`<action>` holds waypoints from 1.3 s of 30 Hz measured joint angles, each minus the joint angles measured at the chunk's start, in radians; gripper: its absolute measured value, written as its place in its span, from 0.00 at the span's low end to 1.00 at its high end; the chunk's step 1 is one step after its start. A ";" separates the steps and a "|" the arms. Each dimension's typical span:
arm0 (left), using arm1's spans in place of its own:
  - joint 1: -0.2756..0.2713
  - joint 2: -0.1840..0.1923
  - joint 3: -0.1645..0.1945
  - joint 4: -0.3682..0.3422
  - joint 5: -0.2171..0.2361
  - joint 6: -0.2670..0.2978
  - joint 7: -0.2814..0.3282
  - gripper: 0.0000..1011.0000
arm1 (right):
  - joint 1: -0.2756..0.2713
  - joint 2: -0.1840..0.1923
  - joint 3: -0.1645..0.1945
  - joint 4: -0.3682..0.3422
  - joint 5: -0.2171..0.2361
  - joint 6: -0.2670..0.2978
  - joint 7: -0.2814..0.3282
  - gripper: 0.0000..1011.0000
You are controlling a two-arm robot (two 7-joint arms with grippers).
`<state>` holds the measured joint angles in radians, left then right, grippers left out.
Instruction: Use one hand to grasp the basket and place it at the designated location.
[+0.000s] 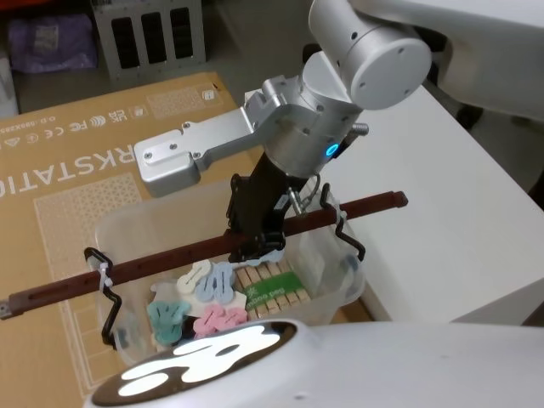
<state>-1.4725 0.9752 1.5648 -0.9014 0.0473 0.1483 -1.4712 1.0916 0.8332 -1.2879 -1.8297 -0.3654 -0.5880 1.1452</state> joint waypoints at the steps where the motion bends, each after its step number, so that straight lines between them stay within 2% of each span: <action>1: 0.000 0.000 0.000 0.000 0.000 0.000 0.000 0.00 | 0.000 0.000 0.000 0.000 0.000 0.000 0.000 0.24; 14: 0.000 0.000 0.000 0.000 0.000 0.000 0.000 0.00 | -0.002 0.005 0.008 -0.005 0.009 0.005 0.002 0.24; 25: 0.000 0.000 0.000 0.000 0.000 0.000 0.000 0.00 | 0.009 0.019 0.041 0.000 0.066 0.008 0.009 0.24; 34: 0.000 0.000 0.000 0.000 0.000 0.000 0.000 0.00 | 0.027 0.024 0.069 0.020 0.126 0.028 0.041 0.24; 39: 0.000 0.000 0.000 0.000 0.000 0.000 0.000 0.00 | 0.028 0.024 0.074 0.023 0.135 0.030 0.047 0.24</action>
<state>-1.4726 0.9751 1.5648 -0.9016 0.0473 0.1483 -1.4712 1.1195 0.8573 -1.2135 -1.8064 -0.2302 -0.5578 1.1919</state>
